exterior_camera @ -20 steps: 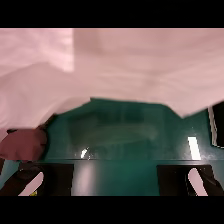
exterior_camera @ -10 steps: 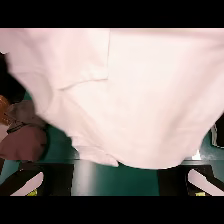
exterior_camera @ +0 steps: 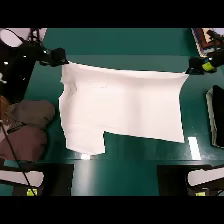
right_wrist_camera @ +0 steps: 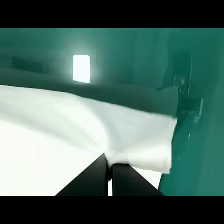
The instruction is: Fold the shirts.
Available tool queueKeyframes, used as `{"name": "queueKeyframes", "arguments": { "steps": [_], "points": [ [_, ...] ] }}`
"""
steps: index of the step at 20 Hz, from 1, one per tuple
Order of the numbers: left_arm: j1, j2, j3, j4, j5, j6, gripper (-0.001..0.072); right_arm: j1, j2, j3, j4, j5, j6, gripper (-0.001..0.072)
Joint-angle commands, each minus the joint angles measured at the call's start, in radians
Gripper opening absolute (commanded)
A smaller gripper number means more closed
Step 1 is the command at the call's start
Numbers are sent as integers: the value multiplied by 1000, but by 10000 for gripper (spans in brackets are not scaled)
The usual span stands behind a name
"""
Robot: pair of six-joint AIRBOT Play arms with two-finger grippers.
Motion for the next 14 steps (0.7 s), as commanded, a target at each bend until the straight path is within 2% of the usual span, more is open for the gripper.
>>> {"name": "queueKeyframes", "arguments": {
  "steps": [1,3,4,7,9,14],
  "points": [
    [1,-89,10,10,193,12,26,9,-151,167,6,-36,1,21],
    [1,-88,18,14,195,16,27,9,-162,195,5,-37,0,21],
    [2,-87,24,14,153,36,27,9,-161,195,5,-29,-8,21],
    [2,-85,29,85,-68,35,25,10,-160,190,-21,77,-7,21],
    [-1,-85,0,156,-182,35,25,14,-114,97,-26,66,5,21],
    [0,-85,-165,152,-146,36,27,48,46,-268,-25,-110,16,23]
  ]
}}
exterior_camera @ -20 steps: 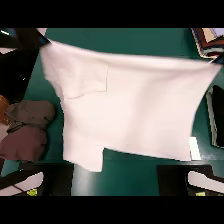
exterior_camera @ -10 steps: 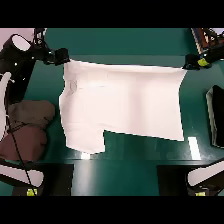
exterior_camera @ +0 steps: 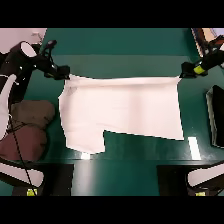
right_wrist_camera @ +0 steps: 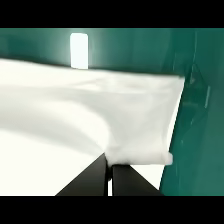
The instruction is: Fold the shirts.
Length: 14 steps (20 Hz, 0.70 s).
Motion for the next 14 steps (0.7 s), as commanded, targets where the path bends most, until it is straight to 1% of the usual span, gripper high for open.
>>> {"name": "queueKeyframes", "arguments": {
  "steps": [1,3,4,5,7,8,10,12,14],
  "points": [
    [0,0,-113,9,10,1,27,23,90,-225,13,-127,6,23],
    [0,0,-159,13,39,-18,31,29,103,-295,51,-160,6,30],
    [0,0,-165,13,38,-37,222,29,103,-309,73,-159,6,162],
    [0,5,-165,13,27,-61,495,27,103,-312,85,-153,6,407],
    [0,43,-165,28,-11,-61,489,21,114,-292,109,-102,5,409],
    [0,76,-168,65,-37,-59,489,21,138,-295,97,-75,-2,408],
    [0,184,-234,159,-76,-60,488,16,225,-350,97,-64,-10,408],
    [0,327,-388,179,-86,-61,489,4,341,-446,100,-74,-10,408],
    [0,465,-572,157,-91,-63,489,-16,455,-541,108,-84,-10,408]
  ]
}}
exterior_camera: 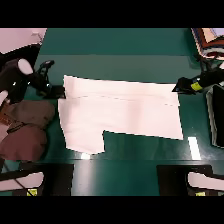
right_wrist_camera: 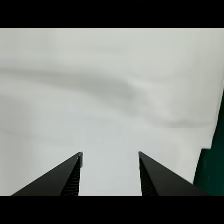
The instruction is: Fold the shirts.
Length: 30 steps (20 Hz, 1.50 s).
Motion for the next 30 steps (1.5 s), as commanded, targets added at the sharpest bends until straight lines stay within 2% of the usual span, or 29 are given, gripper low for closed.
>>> {"name": "queueKeyframes", "arguments": {
  "steps": [1,4,7,13,16,18,19,22,24,25,27,30],
  "points": [
    [0,227,-278,-2,-27,-5,489,-33,188,-149,13,-3,-4,408],
    [0,379,-521,-76,-1,-34,489,-70,311,-235,12,-8,-4,408],
    [0,431,-654,-105,69,-85,489,-94,392,-286,12,-30,-4,408],
    [-1,430,-710,-214,202,-78,488,-101,430,-292,11,-28,-4,408],
    [0,430,-715,-262,184,-50,474,-102,430,-291,12,-31,-4,408],
    [0,430,-715,-283,168,-45,107,-103,430,-291,11,-24,-4,408],
    [0,430,-715,-292,155,-41,26,-111,430,-291,8,-11,-4,408],
    [0,471,-690,-289,92,-18,25,-196,431,-308,-42,57,-4,408],
    [0,539,-680,-281,82,-19,26,-318,430,-399,-77,120,-5,410],
    [0,567,-680,-282,82,-19,26,-379,430,-462,-76,124,-5,414],
    [0,587,-679,-284,81,-19,26,-469,404,-590,-71,112,-16,471],
    [0,586,-679,-284,80,-20,26,-512,319,-721,-5,81,-67,470]
  ]
}}
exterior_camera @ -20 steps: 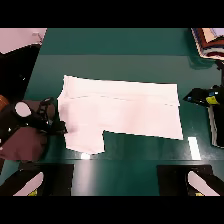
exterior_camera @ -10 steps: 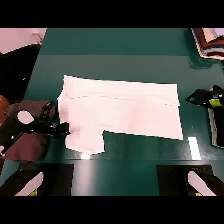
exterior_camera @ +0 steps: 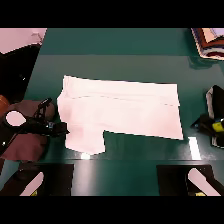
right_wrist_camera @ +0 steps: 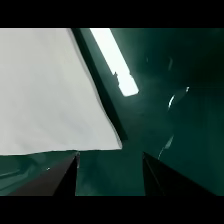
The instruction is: Fold the shirts.
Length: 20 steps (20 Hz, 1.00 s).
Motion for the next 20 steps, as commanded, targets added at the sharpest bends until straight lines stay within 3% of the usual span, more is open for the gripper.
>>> {"name": "queueKeyframes", "arguments": {
  "steps": [1,6,7,8,10,16,18,20],
  "points": [
    [0,18,3,-3,-6,2,26,-65,-89,-150,82,-43,-49,468],
    [0,18,3,-2,-13,-6,26,45,-195,-128,137,-115,-66,395],
    [0,18,3,-2,-22,-6,26,73,-203,-110,132,-115,-66,307],
    [0,18,6,2,-49,-6,25,95,-206,-92,125,-109,-66,264],
    [0,25,31,30,-136,-8,24,132,-206,-52,80,-72,-66,24],
    [0,249,56,53,-378,-135,24,196,-12,-11,-173,130,-56,23],
    [0,280,92,41,-383,-153,24,195,103,-6,-203,166,-33,23],
    [0,262,143,43,-303,-132,24,196,174,27,-185,127,-12,21]
  ]
}}
